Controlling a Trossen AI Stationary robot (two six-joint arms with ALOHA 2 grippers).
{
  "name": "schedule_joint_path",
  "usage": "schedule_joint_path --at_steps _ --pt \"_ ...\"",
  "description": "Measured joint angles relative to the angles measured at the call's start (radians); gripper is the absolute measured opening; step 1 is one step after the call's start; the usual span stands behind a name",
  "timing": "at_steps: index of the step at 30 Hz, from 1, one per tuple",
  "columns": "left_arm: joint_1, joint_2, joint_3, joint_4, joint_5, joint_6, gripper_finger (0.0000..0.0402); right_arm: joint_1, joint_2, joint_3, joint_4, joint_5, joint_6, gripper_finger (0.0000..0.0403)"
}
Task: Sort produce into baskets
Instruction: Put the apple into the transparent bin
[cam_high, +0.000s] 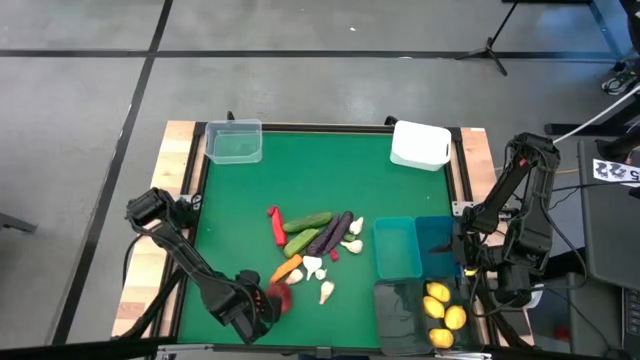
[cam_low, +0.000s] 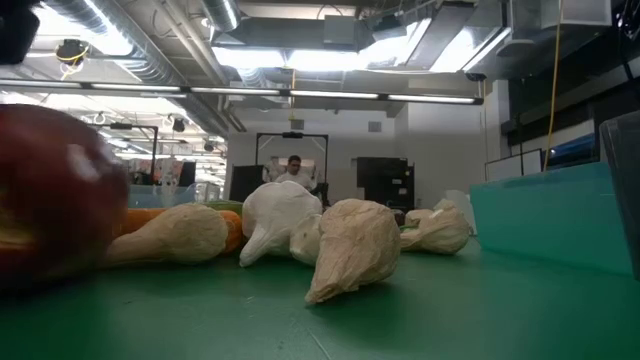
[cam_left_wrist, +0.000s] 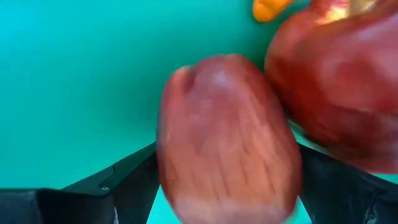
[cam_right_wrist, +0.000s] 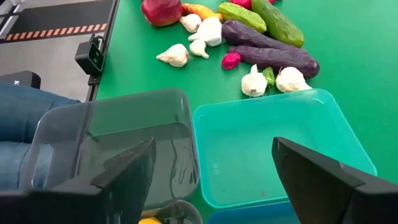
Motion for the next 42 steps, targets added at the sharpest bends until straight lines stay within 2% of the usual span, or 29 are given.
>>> schedule_joint_path --at_steps 6,14,21,27,31,36,42 --pt "0.000 0.000 -0.054 0.063 -0.001 0.001 0.0321 0.000 0.000 0.000 0.001 0.000 0.000 0.0319" --pt "0.001 -0.001 -0.059 0.062 -0.013 0.033 0.0265 0.000 0.000 0.000 0.001 0.000 0.000 0.0319" --pt "0.001 -0.029 -0.061 0.019 -0.065 0.025 0.0270 0.000 0.000 0.000 -0.002 0.008 0.000 0.0319" --pt "0.008 -0.098 -0.061 -0.101 -0.107 0.010 0.0273 0.000 0.000 0.000 -0.002 0.009 0.000 0.0319" --pt "0.031 -0.165 -0.061 -0.236 -0.180 0.011 0.0274 0.000 0.000 0.000 -0.003 0.028 -0.009 0.0319" --pt "0.096 -0.257 -0.060 -0.390 -0.300 0.100 0.0275 0.000 0.000 0.000 -0.006 0.089 -0.055 0.0319" --pt "0.235 -0.382 -0.060 -0.518 -0.490 0.330 0.0275 0.000 0.000 0.000 -0.041 0.299 -0.109 0.0319"
